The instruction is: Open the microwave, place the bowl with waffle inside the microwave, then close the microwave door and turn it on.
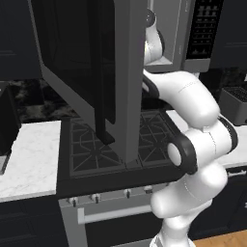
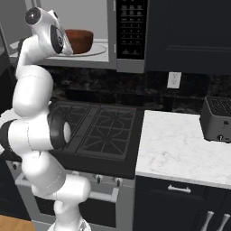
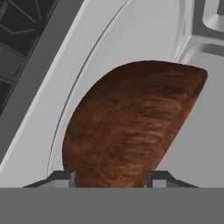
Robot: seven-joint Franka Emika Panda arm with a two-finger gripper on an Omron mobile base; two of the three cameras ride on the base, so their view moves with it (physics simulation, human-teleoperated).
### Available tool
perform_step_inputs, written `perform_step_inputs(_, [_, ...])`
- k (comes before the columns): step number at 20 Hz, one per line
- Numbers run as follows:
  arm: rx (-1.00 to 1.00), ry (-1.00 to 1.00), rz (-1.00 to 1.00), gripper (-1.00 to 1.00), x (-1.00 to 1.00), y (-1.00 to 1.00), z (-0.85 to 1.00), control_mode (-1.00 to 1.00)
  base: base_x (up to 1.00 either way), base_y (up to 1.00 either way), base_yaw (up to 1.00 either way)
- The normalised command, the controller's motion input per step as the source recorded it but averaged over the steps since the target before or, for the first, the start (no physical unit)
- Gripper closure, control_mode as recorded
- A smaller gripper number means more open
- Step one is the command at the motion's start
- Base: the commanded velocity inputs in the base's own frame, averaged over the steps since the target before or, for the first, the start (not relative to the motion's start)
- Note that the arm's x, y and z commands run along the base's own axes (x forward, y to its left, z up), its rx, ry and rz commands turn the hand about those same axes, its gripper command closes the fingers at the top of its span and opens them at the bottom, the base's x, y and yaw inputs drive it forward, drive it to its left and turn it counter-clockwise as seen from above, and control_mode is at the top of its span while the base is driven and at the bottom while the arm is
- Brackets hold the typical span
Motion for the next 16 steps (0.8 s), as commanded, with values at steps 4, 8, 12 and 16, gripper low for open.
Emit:
perform_step_inputs(4, [0.00,-0.07,0.00,-1.00,-0.26,0.00,0.00,-1.00,0.00,0.00,0.00])
perform_step_inputs(8, [0.00,-0.21,0.02,-1.00,-0.86,0.02,0.00,-1.00,0.00,0.00,0.00])
perform_step_inputs(12, [0.00,-0.19,0.07,-1.00,-1.00,0.00,0.03,-1.00,0.00,0.00,0.00])
perform_step_inputs(16, [0.00,-0.06,0.10,-1.00,-1.00,-0.06,0.02,-1.00,0.00,0.00,0.00])
